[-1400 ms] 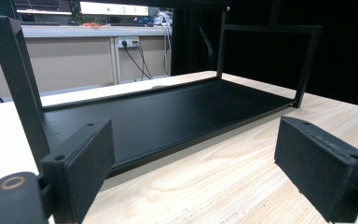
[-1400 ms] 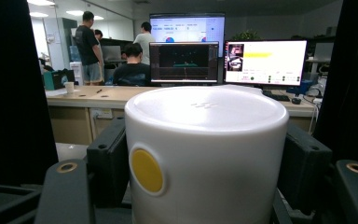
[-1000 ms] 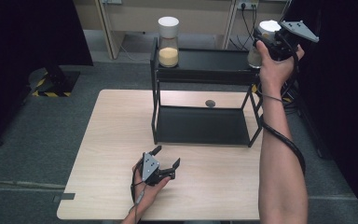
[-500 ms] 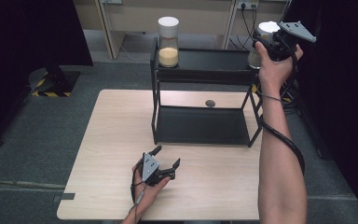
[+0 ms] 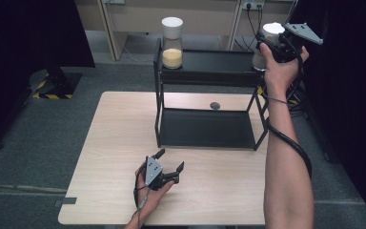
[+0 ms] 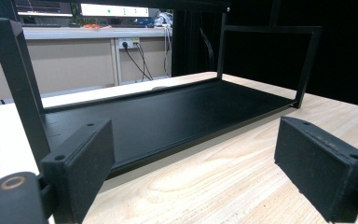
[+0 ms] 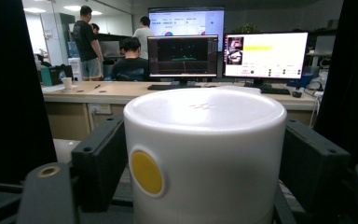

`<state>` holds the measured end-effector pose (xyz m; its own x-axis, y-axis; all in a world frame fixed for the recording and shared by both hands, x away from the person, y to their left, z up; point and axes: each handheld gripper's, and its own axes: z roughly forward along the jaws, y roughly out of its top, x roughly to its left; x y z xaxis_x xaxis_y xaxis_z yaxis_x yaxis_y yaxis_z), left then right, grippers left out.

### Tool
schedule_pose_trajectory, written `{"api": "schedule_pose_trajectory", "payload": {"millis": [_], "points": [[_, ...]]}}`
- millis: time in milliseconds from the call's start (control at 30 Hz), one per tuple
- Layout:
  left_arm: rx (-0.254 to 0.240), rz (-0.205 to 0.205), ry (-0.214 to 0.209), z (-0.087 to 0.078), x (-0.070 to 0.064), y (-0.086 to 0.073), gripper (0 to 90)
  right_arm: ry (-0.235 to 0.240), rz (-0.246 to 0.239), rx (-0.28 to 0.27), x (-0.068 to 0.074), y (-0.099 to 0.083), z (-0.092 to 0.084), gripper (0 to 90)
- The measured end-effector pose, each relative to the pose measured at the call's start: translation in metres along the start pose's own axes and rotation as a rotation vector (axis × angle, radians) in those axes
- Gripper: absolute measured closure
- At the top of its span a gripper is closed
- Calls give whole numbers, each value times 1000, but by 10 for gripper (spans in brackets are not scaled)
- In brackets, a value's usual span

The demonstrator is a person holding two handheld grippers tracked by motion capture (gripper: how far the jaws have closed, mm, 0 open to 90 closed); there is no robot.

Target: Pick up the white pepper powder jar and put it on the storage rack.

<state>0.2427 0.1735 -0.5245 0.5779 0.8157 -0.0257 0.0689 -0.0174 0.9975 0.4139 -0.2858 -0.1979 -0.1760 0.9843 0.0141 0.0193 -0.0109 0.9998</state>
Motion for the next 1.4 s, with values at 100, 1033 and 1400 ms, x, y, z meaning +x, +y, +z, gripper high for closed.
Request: {"api": "schedule_pose_trajectory", "payload": {"millis": [100,1033,1400], "points": [[-3,-1,0,0,0,-1,116,-8,12,5,0,-2,-1,152],[-4,-3,3,0,-1,-1,116,23,15,-3,-6,-18,-30,54],[1,-2,4,0,-1,0,116,52,21,-24,-3,-28,-45,52]]}}
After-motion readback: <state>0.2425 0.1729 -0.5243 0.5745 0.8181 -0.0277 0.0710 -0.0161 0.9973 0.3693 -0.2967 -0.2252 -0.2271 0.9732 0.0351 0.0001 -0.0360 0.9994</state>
